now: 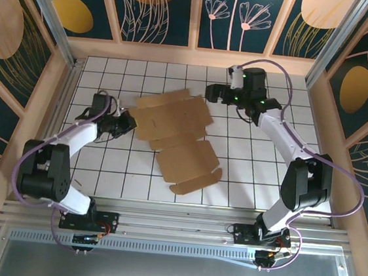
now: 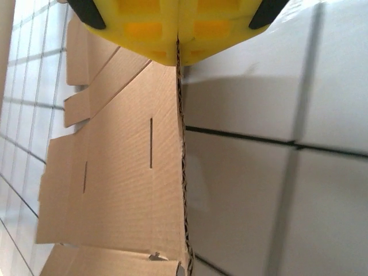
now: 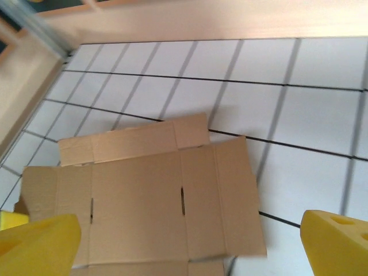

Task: Fold the paper box

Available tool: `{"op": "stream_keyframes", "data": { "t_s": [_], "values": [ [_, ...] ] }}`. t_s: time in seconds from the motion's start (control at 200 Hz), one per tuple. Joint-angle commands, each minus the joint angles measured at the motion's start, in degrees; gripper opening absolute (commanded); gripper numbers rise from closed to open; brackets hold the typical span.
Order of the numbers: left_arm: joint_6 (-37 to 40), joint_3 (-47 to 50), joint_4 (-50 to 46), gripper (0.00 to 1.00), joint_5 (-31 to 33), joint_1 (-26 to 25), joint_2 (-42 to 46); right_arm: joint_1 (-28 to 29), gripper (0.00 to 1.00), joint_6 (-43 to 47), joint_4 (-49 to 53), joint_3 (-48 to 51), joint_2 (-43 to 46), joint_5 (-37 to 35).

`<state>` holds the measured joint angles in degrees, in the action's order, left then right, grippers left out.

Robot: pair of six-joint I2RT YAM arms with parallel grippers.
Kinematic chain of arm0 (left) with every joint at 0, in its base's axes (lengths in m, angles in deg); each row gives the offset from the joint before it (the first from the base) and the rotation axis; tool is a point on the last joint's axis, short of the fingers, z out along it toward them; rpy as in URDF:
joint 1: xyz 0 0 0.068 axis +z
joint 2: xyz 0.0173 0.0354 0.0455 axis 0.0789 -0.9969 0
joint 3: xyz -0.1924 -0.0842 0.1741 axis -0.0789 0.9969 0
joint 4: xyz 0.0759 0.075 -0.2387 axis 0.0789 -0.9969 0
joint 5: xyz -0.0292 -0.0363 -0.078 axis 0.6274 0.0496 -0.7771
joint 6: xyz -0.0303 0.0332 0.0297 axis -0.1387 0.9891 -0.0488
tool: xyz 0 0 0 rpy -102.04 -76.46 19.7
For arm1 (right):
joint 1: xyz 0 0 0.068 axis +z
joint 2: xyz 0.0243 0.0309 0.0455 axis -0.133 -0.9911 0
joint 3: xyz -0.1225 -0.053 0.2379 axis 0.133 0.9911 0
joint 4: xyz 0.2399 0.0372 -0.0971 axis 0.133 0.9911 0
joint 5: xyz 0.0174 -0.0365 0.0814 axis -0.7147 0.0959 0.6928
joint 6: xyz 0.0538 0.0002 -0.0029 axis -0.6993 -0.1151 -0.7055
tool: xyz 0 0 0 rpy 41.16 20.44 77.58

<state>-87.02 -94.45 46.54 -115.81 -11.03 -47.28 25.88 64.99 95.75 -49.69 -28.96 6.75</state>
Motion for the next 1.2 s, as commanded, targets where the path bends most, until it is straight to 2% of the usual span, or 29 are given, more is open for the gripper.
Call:
{"op": "stream_keyframes", "data": {
  "t_s": [0.0, 0.16, 0.245, 0.315, 0.42, 0.586, 0.746, 0.941, 1.016, 1.106, 1.196],
  "values": [
    [8.24, -6.96, -1.97, 0.00, -5.94, -3.60, -4.99, -1.75, 0.99, -0.29, 2.16, 2.00, -0.90, 3.16],
    [13.52, -13.10, -0.11, 0.00, -6.69, -4.11, -11.16, -9.11, 0.99, -0.34, -2.47, 5.90, -4.92, 10.49],
    [17.73, -15.66, -0.04, 0.00, -8.16, -4.08, -14.08, -12.56, 0.98, 1.17, -2.78, 6.69, -8.09, 10.83],
    [21.50, -17.69, -0.15, 0.00, -10.11, -4.14, -16.42, -13.71, 0.98, 2.12, -5.56, 8.76, -9.51, 10.07],
    [26.47, -18.11, 3.13, 0.00, -14.94, -4.13, -18.28, -15.33, 0.97, 0.74, -12.93, 11.50, -11.56, 13.25],
    [30.29, -22.35, 1.79, 0.00, -15.77, -4.13, -22.03, -14.59, 0.93, 0.68, -14.67, 8.82, -16.68, 12.99],
    [30.99, -25.48, 1.63, 0.00, -14.39, -4.13, -24.96, -13.04, 0.76, 0.45, -13.31, 6.74, -20.05, 15.20],
    [30.42, -27.04, 2.56, 0.00, -11.88, -4.11, -26.11, -12.40, 0.63, -0.55, -19.74, 13.70, -16.34, 16.44],
    [29.94, -27.05, 2.70, 0.00, -9.23, -4.13, -26.18, -12.29, 0.50, 0.41, -20.65, 15.00, -15.01, 15.87],
    [29.08, -27.67, 0.99, 0.00, -1.76, -4.09, -26.76, -11.87, 0.35, 2.33, -19.73, 15.06, -14.06, 12.90],
    [27.63, -25.89, 2.99, 0.00, 0.94, -4.10, -25.96, -10.61, 0.30, 4.89, -16.92, 13.69, -13.37, 8.70]
  ]
}}
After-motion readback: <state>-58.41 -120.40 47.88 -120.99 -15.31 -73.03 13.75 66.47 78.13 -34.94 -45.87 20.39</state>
